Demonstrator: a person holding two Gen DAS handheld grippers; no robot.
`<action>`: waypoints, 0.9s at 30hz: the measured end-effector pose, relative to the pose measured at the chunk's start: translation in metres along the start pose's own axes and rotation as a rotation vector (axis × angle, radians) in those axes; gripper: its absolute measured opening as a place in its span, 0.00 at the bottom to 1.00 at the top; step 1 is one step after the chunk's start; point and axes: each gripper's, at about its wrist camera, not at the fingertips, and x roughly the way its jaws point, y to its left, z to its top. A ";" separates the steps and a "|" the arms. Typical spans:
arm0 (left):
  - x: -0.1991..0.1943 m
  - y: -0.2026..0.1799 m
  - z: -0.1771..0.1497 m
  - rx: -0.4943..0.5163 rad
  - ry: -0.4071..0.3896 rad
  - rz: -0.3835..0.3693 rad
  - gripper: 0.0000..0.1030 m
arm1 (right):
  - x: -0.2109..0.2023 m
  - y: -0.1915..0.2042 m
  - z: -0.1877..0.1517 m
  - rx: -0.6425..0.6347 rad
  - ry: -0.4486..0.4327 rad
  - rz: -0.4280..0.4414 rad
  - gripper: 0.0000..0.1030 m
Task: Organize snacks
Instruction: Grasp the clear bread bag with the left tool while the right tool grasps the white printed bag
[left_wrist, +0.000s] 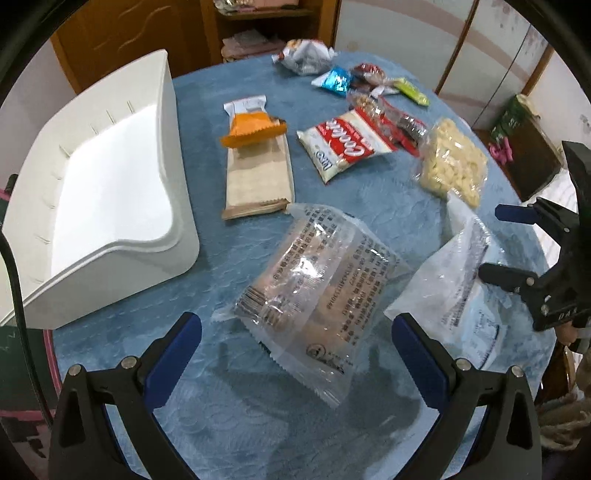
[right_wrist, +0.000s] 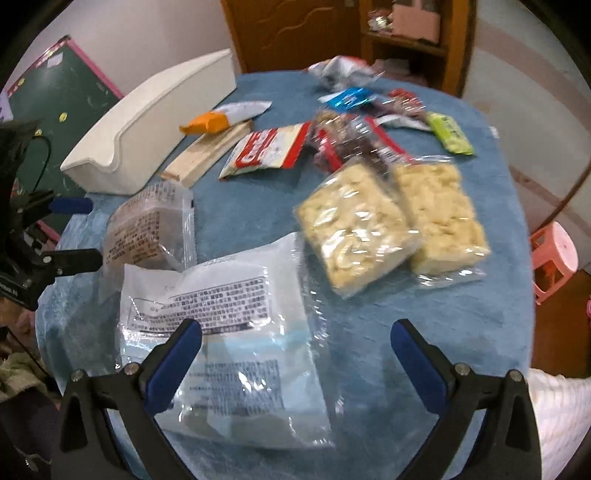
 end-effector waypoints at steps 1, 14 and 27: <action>0.002 0.001 0.000 -0.001 0.009 -0.002 1.00 | 0.006 0.003 0.001 -0.017 0.021 0.019 0.98; 0.035 0.006 0.021 0.026 0.079 -0.052 1.00 | -0.007 -0.001 -0.006 0.048 0.027 0.217 0.30; 0.053 -0.012 0.030 0.067 0.110 -0.050 0.83 | -0.059 0.018 -0.013 0.043 -0.073 0.024 0.25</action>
